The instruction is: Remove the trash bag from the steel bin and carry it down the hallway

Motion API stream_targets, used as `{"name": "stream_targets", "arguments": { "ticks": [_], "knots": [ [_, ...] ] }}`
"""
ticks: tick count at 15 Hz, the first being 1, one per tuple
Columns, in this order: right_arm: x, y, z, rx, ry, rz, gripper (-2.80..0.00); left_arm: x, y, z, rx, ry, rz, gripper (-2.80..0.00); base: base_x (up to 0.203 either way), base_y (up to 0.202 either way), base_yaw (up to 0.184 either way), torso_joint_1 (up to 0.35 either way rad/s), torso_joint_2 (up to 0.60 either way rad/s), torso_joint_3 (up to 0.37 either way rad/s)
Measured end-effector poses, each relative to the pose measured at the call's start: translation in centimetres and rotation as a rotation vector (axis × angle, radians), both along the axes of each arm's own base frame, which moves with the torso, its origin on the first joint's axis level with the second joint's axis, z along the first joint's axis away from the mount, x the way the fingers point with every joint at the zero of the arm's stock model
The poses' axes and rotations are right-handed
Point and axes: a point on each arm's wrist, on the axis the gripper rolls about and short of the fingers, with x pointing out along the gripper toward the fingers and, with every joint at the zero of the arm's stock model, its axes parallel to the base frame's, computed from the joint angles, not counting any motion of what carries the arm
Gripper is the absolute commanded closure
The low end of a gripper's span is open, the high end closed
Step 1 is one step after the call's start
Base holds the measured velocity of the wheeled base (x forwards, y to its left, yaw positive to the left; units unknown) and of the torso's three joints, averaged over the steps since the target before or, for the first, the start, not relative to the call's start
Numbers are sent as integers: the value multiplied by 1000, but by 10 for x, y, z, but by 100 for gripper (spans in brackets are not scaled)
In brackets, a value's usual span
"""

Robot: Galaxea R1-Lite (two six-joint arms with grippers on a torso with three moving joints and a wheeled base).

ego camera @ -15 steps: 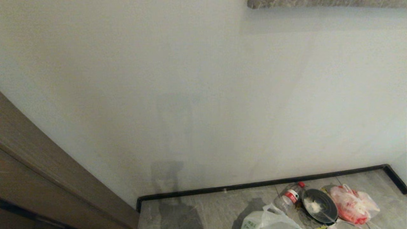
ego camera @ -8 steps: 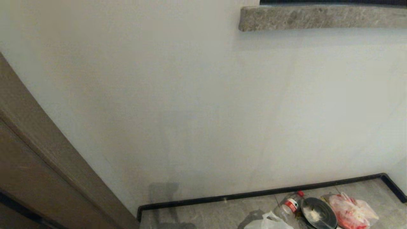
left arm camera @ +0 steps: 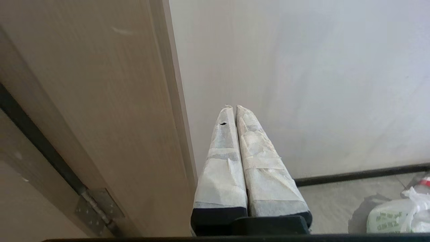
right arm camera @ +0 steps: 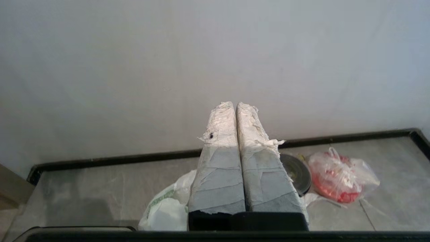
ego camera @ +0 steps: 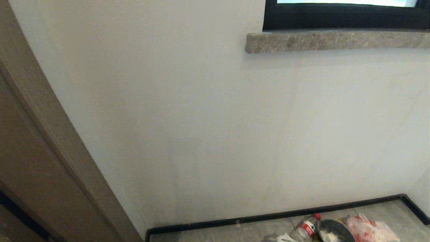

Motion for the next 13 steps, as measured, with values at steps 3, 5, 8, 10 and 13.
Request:
{"name": "stream_targets", "arguments": {
  "ticks": [3, 5, 8, 10, 13],
  "knots": [
    [0, 0, 0, 0, -1, 0, 0, 0, 0, 0, 1, 0, 0, 0, 0, 0, 0, 5, 4, 75],
    [0, 0, 0, 0, 0, 1, 0, 0, 0, 0, 1, 0, 0, 0, 0, 0, 0, 0, 0, 0],
    [0, 0, 0, 0, 0, 1, 0, 0, 0, 0, 1, 0, 1, 0, 0, 0, 0, 0, 0, 0],
    [0, 0, 0, -1, 1, 0, 0, 0, 0, 0, 1, 0, 1, 0, 0, 0, 0, 0, 0, 0],
    [0, 0, 0, 0, -1, 0, 0, 0, 0, 0, 1, 0, 0, 0, 0, 0, 0, 0, 0, 0]
  ]
}}
